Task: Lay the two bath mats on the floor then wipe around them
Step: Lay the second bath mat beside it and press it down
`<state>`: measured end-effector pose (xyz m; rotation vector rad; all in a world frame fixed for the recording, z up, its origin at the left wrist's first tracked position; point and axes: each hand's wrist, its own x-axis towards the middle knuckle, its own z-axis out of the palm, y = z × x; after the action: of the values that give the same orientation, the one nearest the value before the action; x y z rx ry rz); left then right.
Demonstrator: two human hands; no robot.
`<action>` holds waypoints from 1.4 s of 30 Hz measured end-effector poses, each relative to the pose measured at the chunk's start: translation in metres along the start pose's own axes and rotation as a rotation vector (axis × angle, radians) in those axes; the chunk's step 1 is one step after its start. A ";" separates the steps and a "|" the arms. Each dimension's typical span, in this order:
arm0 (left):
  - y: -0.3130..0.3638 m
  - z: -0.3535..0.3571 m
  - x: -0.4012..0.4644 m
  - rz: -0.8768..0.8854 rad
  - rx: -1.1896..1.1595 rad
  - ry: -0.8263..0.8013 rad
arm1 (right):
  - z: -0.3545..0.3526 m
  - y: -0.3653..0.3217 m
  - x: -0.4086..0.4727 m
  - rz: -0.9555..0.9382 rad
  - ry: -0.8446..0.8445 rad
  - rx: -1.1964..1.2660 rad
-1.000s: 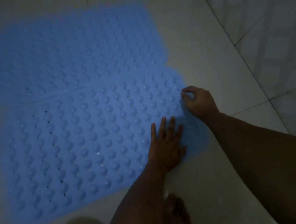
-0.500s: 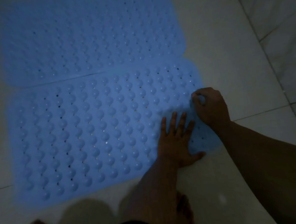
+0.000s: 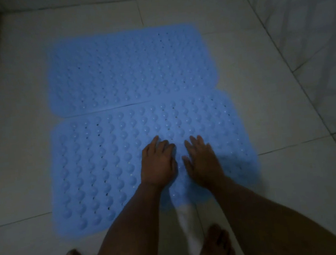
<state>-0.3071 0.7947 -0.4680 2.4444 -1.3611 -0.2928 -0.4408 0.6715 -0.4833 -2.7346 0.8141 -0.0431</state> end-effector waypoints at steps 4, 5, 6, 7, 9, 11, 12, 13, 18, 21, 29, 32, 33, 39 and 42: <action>-0.020 0.002 -0.008 0.012 0.045 0.028 | 0.036 -0.028 -0.019 0.030 -0.047 -0.081; -0.025 0.004 -0.008 0.028 0.062 0.038 | 0.038 -0.029 -0.018 0.040 -0.020 -0.089; -0.029 0.006 -0.006 0.043 0.078 0.051 | 0.038 -0.028 -0.016 0.047 0.008 -0.087; -0.034 0.007 -0.005 0.048 0.089 0.080 | 0.037 -0.026 -0.013 0.046 0.034 -0.079; -0.045 0.009 -0.006 0.038 0.109 0.115 | 0.042 -0.028 -0.010 0.041 0.067 -0.071; -0.056 0.012 -0.013 0.036 0.134 0.123 | 0.048 -0.032 -0.014 0.050 0.038 -0.090; -0.059 0.012 -0.016 0.034 0.142 0.122 | 0.050 -0.034 -0.015 0.055 0.018 -0.105; -0.060 0.012 -0.019 0.035 0.147 0.131 | 0.051 -0.033 -0.016 0.059 -0.005 -0.121; -0.057 0.001 -0.027 0.032 0.145 0.165 | 0.043 -0.028 -0.012 0.066 -0.123 -0.101; -0.055 -0.012 -0.030 0.008 0.142 0.142 | 0.028 -0.034 -0.007 0.104 -0.228 -0.110; -0.036 0.001 -0.038 0.058 0.124 0.020 | -0.074 -0.038 0.092 0.172 -0.366 -0.032; -0.023 0.031 -0.037 0.169 0.068 0.000 | -0.062 -0.031 0.097 0.138 -0.081 0.037; -0.019 0.040 -0.038 0.174 0.059 0.007 | -0.054 -0.030 0.092 0.113 -0.024 0.058; -0.022 0.062 -0.042 0.084 0.061 0.012 | -0.004 -0.016 0.075 -0.046 0.214 0.087; -0.019 0.060 -0.040 0.082 0.061 -0.039 | 0.003 -0.008 0.071 -0.054 0.234 0.089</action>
<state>-0.3329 0.8273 -0.5297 2.4359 -1.5041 -0.2836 -0.3764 0.6397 -0.4875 -2.6987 0.7775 -0.4081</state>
